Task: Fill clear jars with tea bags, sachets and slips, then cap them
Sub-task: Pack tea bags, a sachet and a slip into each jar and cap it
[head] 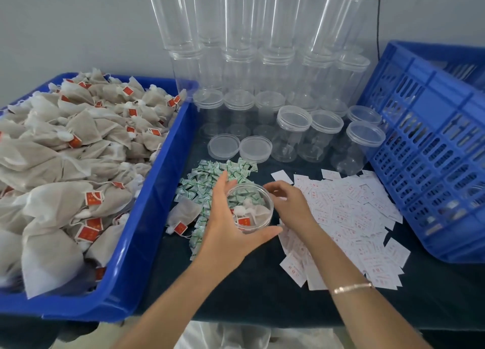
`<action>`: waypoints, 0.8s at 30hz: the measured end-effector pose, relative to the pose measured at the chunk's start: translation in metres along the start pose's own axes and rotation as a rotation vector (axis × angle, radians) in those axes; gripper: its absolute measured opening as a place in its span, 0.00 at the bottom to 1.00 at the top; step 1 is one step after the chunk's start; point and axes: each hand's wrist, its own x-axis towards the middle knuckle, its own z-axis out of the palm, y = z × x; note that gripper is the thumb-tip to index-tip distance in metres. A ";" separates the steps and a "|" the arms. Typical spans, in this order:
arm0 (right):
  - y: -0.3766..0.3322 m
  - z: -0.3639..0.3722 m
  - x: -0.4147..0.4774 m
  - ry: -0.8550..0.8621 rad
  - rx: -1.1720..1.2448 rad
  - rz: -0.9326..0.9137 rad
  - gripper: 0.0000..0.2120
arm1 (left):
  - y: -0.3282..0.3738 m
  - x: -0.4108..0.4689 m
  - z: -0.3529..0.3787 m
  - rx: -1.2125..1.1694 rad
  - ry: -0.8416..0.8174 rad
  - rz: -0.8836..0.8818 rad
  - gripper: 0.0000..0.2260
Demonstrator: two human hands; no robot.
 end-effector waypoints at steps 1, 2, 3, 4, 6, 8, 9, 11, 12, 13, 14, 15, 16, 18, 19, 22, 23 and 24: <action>-0.003 0.000 0.010 -0.028 -0.072 -0.010 0.11 | -0.003 0.001 0.004 0.010 0.048 0.013 0.53; -0.004 0.001 0.017 -0.059 -0.145 -0.025 0.14 | -0.006 0.001 0.006 0.031 0.095 0.037 0.50; -0.004 0.004 0.023 -0.104 -0.226 -0.041 0.19 | -0.008 0.001 0.008 0.055 0.135 0.068 0.47; -0.004 0.006 0.028 -0.159 -0.327 -0.058 0.24 | -0.011 0.000 0.010 0.073 0.162 0.100 0.45; -0.003 0.009 0.036 -0.227 -0.483 -0.086 0.26 | -0.015 -0.001 0.011 0.080 0.187 0.150 0.42; -0.004 0.011 0.040 -0.207 -0.482 -0.097 0.20 | -0.017 -0.002 0.011 0.067 0.191 0.181 0.41; -0.006 0.012 0.041 -0.188 -0.461 -0.103 0.16 | -0.018 -0.002 0.011 0.067 0.195 0.196 0.41; -0.006 0.014 0.040 -0.150 -0.421 -0.099 0.12 | -0.020 -0.002 0.012 0.075 0.217 0.226 0.41; -0.006 0.014 0.040 -0.130 -0.397 -0.083 0.12 | -0.020 -0.002 0.013 0.080 0.235 0.238 0.41; -0.006 0.013 0.039 -0.110 -0.371 -0.062 0.11 | -0.020 -0.002 0.014 0.084 0.254 0.249 0.41; -0.005 0.011 0.038 -0.092 -0.348 -0.051 0.09 | -0.021 -0.002 0.015 0.087 0.272 0.258 0.40; -0.005 0.009 0.036 -0.079 -0.342 -0.049 0.06 | -0.021 -0.003 0.016 0.092 0.284 0.264 0.39; -0.005 0.007 0.035 -0.066 -0.345 -0.059 0.04 | -0.022 -0.003 0.017 0.100 0.292 0.268 0.39; -0.010 -0.001 0.032 -0.027 -0.349 -0.090 0.05 | -0.023 -0.003 0.017 0.118 0.290 0.270 0.39; -0.014 -0.006 0.030 0.003 -0.333 -0.114 0.06 | -0.023 -0.003 0.017 0.125 0.285 0.270 0.39; -0.033 -0.026 0.020 0.069 -0.140 -0.176 0.06 | -0.025 -0.002 0.016 0.135 0.274 0.262 0.38; -0.042 -0.033 0.014 0.050 -0.035 -0.182 0.07 | -0.026 -0.002 0.017 0.136 0.271 0.255 0.38; -0.052 -0.041 0.007 0.001 0.073 -0.187 0.07 | -0.026 -0.002 0.017 0.136 0.269 0.245 0.38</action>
